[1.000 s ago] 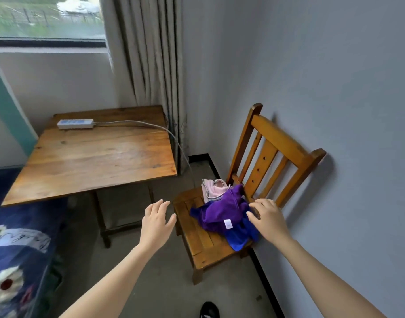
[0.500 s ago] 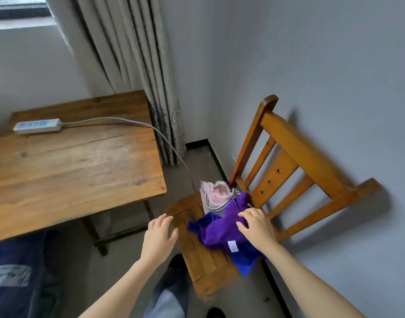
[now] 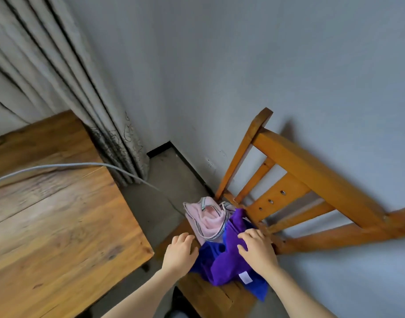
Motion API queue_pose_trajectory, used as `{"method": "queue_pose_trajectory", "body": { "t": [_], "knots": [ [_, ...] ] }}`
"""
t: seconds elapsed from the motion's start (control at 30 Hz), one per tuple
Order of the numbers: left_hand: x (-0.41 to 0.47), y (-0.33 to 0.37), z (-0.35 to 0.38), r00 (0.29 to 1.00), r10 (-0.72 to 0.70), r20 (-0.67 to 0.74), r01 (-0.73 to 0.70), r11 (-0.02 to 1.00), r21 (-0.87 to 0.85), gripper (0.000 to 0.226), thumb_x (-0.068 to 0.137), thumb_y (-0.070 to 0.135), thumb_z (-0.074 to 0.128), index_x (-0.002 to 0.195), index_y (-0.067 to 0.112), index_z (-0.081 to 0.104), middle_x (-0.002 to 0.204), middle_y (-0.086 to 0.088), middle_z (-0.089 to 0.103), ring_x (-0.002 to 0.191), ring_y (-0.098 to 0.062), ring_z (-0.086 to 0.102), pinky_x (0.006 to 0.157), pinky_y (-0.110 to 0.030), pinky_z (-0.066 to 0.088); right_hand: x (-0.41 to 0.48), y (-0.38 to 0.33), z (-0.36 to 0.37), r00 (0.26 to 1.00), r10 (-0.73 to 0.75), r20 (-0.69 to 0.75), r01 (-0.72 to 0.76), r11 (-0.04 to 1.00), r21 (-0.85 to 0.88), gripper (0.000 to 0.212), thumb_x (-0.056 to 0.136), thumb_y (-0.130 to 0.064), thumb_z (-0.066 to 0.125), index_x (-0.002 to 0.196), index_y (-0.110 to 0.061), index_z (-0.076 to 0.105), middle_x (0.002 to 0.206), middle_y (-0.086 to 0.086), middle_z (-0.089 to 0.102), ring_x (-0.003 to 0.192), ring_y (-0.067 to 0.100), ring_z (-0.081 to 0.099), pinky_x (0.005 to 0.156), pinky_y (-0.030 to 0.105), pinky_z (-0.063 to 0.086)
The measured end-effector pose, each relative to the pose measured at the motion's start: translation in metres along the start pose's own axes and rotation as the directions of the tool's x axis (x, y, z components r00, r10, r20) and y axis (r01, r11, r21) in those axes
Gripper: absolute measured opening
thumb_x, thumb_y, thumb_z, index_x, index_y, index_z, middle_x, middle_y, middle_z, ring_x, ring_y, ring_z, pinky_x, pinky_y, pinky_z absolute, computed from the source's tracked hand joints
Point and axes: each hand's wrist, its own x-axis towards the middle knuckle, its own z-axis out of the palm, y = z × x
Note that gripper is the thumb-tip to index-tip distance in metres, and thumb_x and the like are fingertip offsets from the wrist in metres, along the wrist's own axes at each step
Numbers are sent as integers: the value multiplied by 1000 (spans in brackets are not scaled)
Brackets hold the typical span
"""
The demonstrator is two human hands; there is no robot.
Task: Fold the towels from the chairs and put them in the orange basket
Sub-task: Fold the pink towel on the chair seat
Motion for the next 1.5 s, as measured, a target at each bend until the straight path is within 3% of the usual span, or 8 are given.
{"method": "queue_pose_trajectory", "body": {
  "t": [0.17, 0.27, 0.4, 0.63, 0.8, 1.17, 1.3, 1.5],
  "knots": [
    [32, -17, 22, 990, -125, 69, 131, 988, -87, 44, 97, 33, 39, 139, 20, 38, 144, 2, 39, 131, -19, 35, 104, -28, 36, 21, -2, 24, 995, 4, 101, 1, 999, -54, 33, 88, -31, 58, 120, -22, 58, 121, -6, 56, 115, 16, 50, 93, 29, 43],
    [51, -27, 41, 980, -171, 99, 182, 977, -108, 42, 97, 31, 40, 138, 20, 39, 144, 2, 40, 131, -19, 35, 104, -27, 35, 47, -2, 52, 991, -49, 125, 61, 993, -97, 39, 41, -39, 89, 75, -29, 71, 76, -13, 66, 72, 8, 65, 57, 22, 53],
    [83, -40, 69, 971, -204, 122, 217, 970, -107, 43, 96, 27, 43, 138, 20, 39, 144, 2, 40, 130, -19, 36, 103, -27, 36, 95, -7, 99, 983, -110, 145, 135, 975, -177, 41, 26, -33, 91, 59, -26, 68, 62, -10, 64, 59, 9, 63, 48, 22, 51],
    [132, -53, 99, 986, -128, 108, 132, 991, -32, 48, 94, 18, 45, 141, 21, 35, 151, 2, 30, 136, -19, 27, 106, -29, 30, 150, -2, 135, 918, -172, 358, 272, 929, -250, 37, 92, -3, 38, 128, -7, 45, 135, 11, 44, 134, 26, 27, 106, 39, 25],
    [156, -42, 118, 919, 42, 391, -157, 951, 267, 69, 91, 5, 40, 150, 24, 8, 158, 4, -4, 144, -26, -2, 115, -44, 12, 164, 1, 150, 880, -235, 414, 382, 866, -321, 36, 94, -3, 36, 128, -4, 45, 135, 14, 47, 132, 31, 31, 107, 39, 25],
    [146, -43, 117, 968, -4, 250, -85, 935, 345, 35, 93, 24, 39, 126, 26, 50, 127, 2, 54, 120, -25, 38, 98, -37, 26, 158, -7, 132, 919, -144, 366, 267, 912, -312, 29, 91, -6, 42, 113, -8, 61, 116, 11, 61, 117, 30, 49, 107, 39, 25],
    [123, -40, 94, 983, -19, 183, -47, 935, 353, 32, 92, 24, 39, 121, 22, 54, 120, 2, 57, 117, -24, 39, 96, -35, 28, 135, -13, 110, 960, -177, 215, 235, 930, -282, 29, 34, -16, 87, 53, -16, 66, 55, 3, 61, 56, 20, 62, 67, 26, 51],
    [85, -27, 41, 1000, 22, 15, -25, 965, 260, 31, 94, 27, 39, 120, 24, 54, 122, 3, 56, 114, -23, 41, 98, -36, 28, 117, -22, 50, 973, -114, 202, 164, 955, -249, 28, 89, -1, 40, 113, -8, 54, 120, 11, 57, 115, 28, 50, 99, 38, 29]
  ]
}}
